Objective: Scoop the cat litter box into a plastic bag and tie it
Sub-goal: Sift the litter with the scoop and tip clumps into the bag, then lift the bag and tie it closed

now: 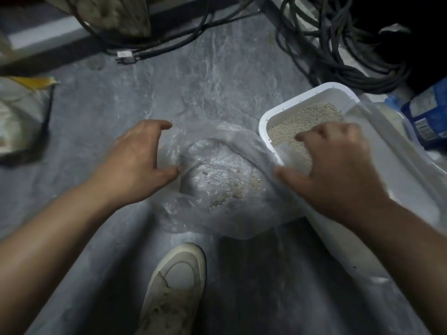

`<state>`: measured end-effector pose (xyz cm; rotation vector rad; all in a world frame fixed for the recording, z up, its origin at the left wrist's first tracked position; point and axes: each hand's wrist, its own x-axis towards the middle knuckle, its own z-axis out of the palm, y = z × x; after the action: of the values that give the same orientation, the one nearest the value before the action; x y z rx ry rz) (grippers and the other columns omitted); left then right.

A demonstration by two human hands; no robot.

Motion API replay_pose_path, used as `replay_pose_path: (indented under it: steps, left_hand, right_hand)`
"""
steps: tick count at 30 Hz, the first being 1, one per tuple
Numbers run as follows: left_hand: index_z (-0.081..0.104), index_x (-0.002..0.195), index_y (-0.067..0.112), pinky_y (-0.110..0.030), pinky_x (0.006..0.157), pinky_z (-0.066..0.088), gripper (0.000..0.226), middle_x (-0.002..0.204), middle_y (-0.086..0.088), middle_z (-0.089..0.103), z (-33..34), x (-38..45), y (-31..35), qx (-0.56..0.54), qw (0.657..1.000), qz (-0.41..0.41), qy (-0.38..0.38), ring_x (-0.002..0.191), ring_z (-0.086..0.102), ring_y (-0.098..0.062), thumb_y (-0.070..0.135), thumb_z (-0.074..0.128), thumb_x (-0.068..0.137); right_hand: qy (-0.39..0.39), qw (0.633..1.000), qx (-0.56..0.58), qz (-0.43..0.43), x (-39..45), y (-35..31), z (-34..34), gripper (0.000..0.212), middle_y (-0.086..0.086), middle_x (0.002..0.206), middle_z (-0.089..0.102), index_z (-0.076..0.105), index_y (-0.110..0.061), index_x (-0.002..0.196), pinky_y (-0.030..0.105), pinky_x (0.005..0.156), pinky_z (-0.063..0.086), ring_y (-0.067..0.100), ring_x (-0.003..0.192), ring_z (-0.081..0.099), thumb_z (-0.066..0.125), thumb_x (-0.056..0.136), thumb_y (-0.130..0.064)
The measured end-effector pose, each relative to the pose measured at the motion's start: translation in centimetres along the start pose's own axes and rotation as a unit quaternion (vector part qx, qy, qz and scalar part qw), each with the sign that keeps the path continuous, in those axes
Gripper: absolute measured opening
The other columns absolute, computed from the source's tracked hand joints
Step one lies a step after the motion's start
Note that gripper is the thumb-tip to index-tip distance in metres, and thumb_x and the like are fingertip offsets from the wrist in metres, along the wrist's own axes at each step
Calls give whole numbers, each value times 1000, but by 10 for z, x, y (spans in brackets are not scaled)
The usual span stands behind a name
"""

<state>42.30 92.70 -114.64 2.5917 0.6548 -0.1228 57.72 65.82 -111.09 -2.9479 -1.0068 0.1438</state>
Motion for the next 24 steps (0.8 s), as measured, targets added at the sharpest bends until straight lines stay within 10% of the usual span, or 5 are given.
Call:
replay_pose_path:
  steps: [4,9,14,20,24]
  left_hand:
    - [46,142,16,-38,97,48,78,137,-6,56,2,-2,-14,-25,998,-53,2,123,58,-26,33,84,76]
    - [69,89,20,-26,63,40,6,75,7,63,-1,-4,-23,-24,997,-51,54,77,68,-23,23,73,86]
    - [67,84,23,-39,70,59,8,75,11,70,-13,0,-18,-104,990,-63,69,63,71,-15,26,68,91]
    - [65,83,24,-31,50,57,13,66,15,66,-14,3,-22,-166,980,-81,74,44,66,-12,26,67,96]
    - [65,88,24,-22,50,48,14,70,14,66,-40,11,-13,-143,984,-50,91,47,64,-9,34,63,98]
  right_hand:
    - [-43,993,-80,-73,3,-20,36,46,15,133,59,74,-11,99,52,101,34,39,130,43,75,74,-50]
    - [36,998,-38,-29,10,-19,54,12,19,101,68,69,-2,88,47,84,42,39,101,53,65,85,-13]
    - [13,1000,19,0,16,-30,42,36,14,100,64,60,-9,109,44,84,36,34,99,49,74,81,-27]
    - [-25,995,-81,-45,30,-29,56,8,13,81,66,68,-8,86,38,73,23,33,87,49,60,86,-10]
    - [-26,990,136,-13,37,-36,22,14,11,91,62,63,-13,95,39,75,42,31,88,54,51,98,-19]
